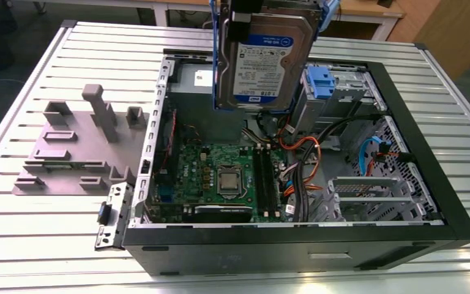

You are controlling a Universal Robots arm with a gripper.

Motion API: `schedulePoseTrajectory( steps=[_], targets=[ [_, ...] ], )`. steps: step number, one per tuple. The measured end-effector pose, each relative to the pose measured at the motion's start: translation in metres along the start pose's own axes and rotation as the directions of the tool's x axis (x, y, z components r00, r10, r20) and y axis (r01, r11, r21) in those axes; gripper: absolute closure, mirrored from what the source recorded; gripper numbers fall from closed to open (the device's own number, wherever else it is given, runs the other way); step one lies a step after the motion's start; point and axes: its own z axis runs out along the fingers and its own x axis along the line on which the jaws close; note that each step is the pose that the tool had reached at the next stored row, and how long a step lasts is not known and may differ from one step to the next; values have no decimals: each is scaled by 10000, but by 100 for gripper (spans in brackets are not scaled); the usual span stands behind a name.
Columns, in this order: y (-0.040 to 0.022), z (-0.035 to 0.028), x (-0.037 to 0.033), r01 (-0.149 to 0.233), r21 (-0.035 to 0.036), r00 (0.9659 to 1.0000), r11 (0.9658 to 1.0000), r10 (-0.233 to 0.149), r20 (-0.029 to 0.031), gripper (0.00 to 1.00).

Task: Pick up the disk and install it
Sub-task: 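Insert the disk into the insertion slot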

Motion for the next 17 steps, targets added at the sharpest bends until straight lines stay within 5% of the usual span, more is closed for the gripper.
schedulePoseTrajectory(
  steps=[12,17],
  targets=[
    [-10,19,255,-1,0,10000,10000,1,-5,64],
    [-115,43,303,-1,0,10000,10000,1,-7,64]
  ],
)
